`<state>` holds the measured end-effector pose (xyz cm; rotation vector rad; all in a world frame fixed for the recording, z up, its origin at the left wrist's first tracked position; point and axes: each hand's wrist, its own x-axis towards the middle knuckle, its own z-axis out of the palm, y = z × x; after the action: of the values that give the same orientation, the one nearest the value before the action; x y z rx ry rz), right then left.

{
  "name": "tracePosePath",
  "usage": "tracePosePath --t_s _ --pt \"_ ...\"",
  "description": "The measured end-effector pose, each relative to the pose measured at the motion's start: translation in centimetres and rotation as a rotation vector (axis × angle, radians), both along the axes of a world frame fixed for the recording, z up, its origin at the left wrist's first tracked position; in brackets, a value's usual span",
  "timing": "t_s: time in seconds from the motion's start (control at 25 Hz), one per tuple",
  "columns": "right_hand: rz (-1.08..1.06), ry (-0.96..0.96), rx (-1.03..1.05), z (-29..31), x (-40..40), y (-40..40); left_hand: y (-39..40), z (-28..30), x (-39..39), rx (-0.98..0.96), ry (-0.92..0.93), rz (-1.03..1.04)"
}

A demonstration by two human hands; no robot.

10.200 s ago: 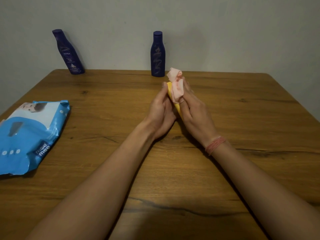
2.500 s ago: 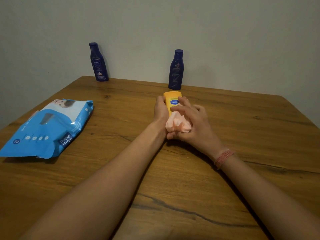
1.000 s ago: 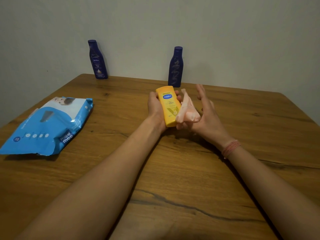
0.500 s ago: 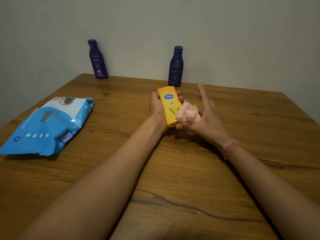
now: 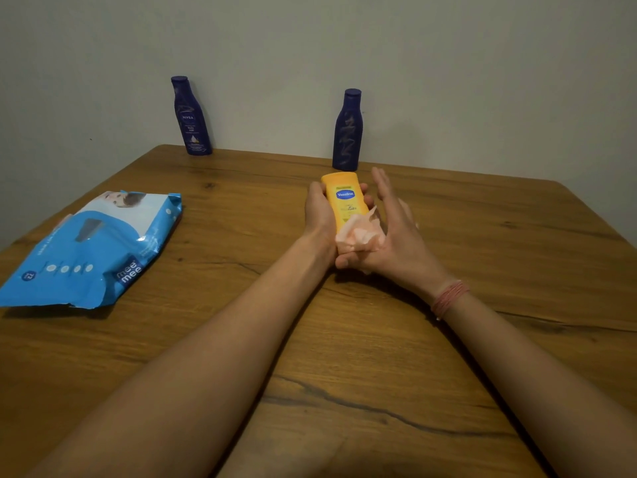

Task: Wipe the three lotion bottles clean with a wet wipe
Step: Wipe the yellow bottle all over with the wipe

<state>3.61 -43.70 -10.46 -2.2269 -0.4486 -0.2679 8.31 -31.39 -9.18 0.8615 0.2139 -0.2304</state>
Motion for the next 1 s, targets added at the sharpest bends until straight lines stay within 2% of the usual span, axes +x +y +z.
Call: tracePosePath --t_s 0.28,0.48,0.68,0.88,1.0 --pt "-0.061 0.035 0.033 0.1 0.8 -1.4 0.9 0.1 0.2 -0.047 -0.007 0.004" --pt "0.025 -0.008 -0.004 -0.1 0.0 0.2 -0.4 0.4 -0.4 0.105 -0.024 0.027" --pt "-0.061 0.050 0.057 0.0 1.1 -1.8 0.9 0.2 0.2 -0.061 0.022 0.017" --pt "0.018 0.012 0.041 -0.1 0.1 0.0 0.0 0.0 0.1 0.007 -0.008 -0.004" --pt "-0.009 0.035 0.058 0.1 0.4 -0.7 0.4 -0.1 0.5 -0.018 0.006 -0.022"
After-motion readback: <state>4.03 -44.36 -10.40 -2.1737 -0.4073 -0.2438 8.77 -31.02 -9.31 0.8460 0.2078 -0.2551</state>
